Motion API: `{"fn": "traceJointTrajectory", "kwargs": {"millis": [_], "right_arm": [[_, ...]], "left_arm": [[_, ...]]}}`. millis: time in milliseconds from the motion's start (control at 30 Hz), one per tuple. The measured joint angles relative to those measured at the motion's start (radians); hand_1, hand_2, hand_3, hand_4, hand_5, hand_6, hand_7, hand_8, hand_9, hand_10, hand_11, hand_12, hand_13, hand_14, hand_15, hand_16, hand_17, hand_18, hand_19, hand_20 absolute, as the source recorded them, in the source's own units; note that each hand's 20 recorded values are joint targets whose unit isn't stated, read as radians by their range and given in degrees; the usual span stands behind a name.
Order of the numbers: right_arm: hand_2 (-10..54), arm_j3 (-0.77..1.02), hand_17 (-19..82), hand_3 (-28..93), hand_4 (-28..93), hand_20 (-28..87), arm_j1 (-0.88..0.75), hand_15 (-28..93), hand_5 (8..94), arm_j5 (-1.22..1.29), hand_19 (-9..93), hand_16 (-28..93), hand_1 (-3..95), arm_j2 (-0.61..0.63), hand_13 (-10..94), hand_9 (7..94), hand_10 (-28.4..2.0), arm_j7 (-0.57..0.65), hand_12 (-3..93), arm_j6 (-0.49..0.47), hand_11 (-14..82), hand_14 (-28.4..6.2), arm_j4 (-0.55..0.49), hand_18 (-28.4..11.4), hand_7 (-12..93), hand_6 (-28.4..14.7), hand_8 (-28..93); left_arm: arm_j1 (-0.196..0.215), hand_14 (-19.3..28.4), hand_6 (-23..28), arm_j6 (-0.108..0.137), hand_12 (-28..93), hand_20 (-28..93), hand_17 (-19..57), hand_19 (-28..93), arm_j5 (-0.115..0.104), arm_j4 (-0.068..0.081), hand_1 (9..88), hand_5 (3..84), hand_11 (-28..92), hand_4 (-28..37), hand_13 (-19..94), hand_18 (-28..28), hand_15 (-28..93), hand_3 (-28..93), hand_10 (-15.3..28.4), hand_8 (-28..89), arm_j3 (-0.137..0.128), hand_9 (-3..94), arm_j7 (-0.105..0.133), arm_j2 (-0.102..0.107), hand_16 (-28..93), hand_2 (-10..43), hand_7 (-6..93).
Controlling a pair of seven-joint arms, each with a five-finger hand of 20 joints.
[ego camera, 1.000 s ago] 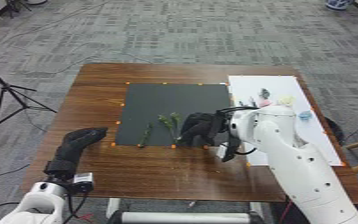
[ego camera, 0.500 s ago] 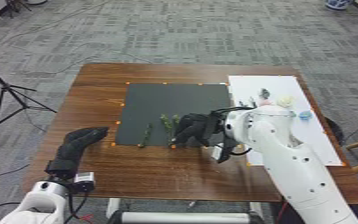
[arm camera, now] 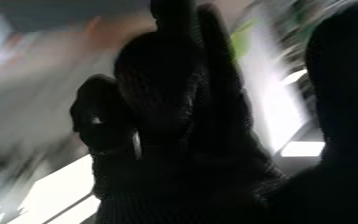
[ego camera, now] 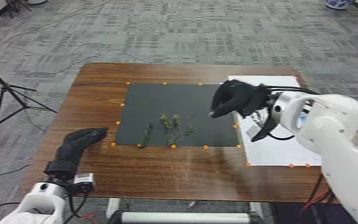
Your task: Arrange flowers
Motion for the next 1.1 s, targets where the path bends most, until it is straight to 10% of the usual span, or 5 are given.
{"fn": "traceJointTrajectory", "kwargs": {"millis": [367,1100], "right_arm": [[-9.5,-0.134,64,58,-12,69,-0.003,63,66.7,-0.263,93,39,27.3,0.137,92,81.6,-13.3,0.232,39.9,0.396,46.7,-2.0,0.213,-16.5,36,-5.3,-4],[-9.5,-0.343,65,55,-12,69,0.182,64,72.4,-0.347,93,38,24.3,0.132,94,84.2,-13.4,0.211,38.4,0.235,46.0,-2.0,0.390,-16.7,29,-4.8,-4]], "left_arm": [[0.009,15.7,3.3,0.000,12,18,0.5,13,0.001,-0.005,26.9,49.6,20,-24.4,33,13.8,16,70,13.3,-8,-0.005,45.4,-0.001,0.001,2,-0.9,18.2],[0.014,15.7,3.3,-0.001,12,18,0.5,13,0.005,-0.014,26.8,49.7,20,-24.3,33,13.8,16,70,13.3,-8,-0.004,45.4,-0.007,-0.003,2,-0.9,18.1]]}}
